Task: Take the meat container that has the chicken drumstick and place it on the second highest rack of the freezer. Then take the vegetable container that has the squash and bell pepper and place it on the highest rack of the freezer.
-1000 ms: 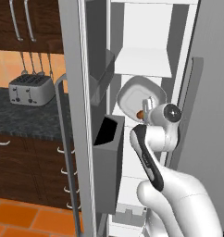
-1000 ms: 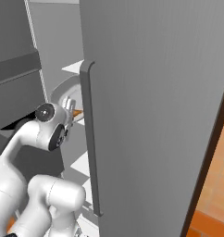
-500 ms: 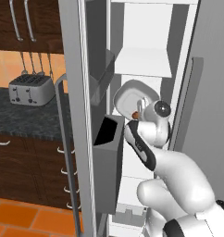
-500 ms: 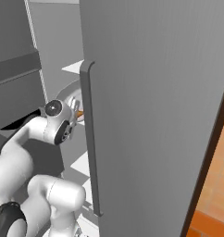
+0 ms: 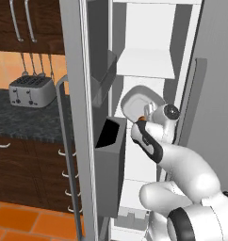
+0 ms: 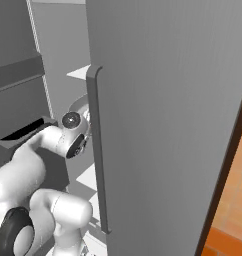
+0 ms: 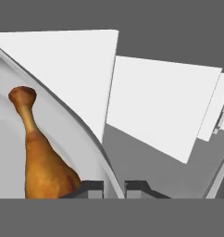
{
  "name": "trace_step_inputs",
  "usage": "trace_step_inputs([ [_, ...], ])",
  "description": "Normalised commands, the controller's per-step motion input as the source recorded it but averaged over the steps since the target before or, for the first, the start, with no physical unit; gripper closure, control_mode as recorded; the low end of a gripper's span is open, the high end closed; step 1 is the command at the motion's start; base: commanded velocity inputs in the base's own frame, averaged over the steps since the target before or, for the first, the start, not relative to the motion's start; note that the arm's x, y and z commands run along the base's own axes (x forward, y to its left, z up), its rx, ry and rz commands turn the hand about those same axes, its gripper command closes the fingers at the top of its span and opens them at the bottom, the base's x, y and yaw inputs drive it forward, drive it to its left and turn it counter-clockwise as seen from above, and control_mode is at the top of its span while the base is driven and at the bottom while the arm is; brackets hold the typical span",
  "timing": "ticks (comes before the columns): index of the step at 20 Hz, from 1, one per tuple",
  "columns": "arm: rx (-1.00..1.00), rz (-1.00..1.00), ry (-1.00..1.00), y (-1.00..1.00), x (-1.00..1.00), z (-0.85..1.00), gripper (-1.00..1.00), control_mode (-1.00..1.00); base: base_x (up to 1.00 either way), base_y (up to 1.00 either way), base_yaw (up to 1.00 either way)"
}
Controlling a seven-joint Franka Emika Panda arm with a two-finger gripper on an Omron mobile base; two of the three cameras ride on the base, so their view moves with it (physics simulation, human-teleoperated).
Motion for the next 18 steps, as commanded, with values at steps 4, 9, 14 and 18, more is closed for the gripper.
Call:
trace_step_inputs([
  [4,0.00,0.00,0.08,-0.01,0.39,-0.31,1.00,-1.00,0.00,0.00,0.00],
  [9,0.06,0.00,0.06,-0.20,0.18,-0.15,1.00,-1.00,0.00,0.00,0.00],
  [14,0.01,0.00,0.09,-0.01,0.40,-0.31,1.00,-1.00,0.00,0.00,0.00],
  [18,0.03,0.00,0.04,-0.09,0.37,-0.27,1.00,-1.00,0.00,0.00,0.00],
])
